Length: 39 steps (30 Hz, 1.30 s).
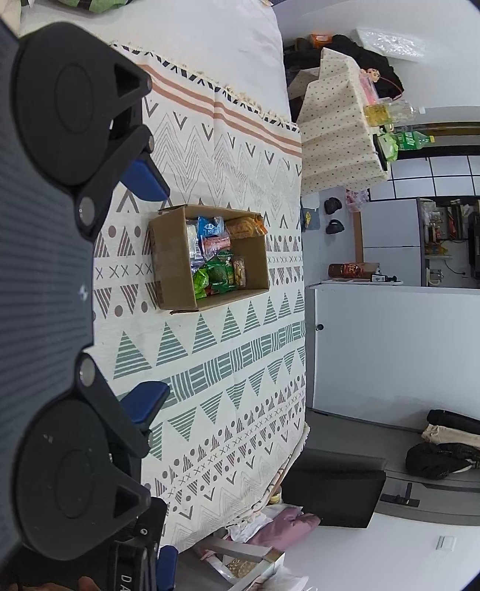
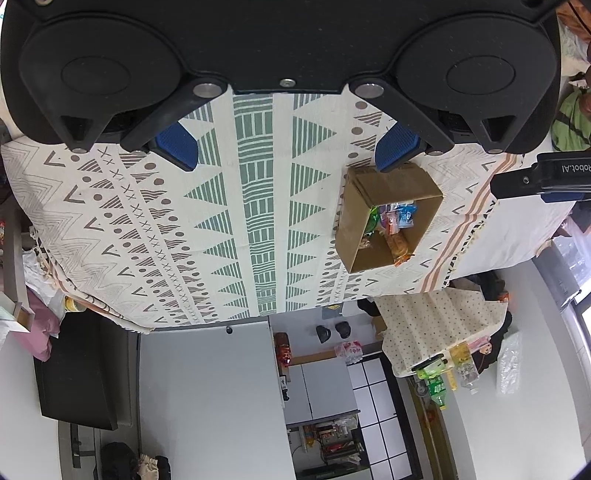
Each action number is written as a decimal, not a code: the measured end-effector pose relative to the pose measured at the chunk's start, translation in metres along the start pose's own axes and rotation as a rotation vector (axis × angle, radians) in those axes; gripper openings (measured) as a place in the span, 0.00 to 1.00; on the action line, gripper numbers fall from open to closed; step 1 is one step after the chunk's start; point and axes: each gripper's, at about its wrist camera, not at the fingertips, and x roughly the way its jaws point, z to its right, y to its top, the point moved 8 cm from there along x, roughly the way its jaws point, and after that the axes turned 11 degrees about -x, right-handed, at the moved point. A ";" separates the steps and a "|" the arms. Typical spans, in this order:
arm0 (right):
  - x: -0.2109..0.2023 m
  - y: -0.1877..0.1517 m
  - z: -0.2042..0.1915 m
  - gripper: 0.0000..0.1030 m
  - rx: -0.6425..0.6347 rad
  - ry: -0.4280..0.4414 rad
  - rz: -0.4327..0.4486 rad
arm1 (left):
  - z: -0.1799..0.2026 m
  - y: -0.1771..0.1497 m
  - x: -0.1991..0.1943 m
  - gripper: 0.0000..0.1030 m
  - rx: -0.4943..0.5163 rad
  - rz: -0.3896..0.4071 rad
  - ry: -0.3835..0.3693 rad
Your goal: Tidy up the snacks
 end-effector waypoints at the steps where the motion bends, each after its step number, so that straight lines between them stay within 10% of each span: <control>1: -0.002 0.000 0.000 1.00 -0.001 0.001 0.004 | 0.001 -0.001 -0.002 1.00 0.004 0.002 0.000; 39: -0.024 0.007 0.001 1.00 -0.011 -0.002 0.059 | 0.010 -0.002 -0.023 1.00 -0.007 0.034 -0.032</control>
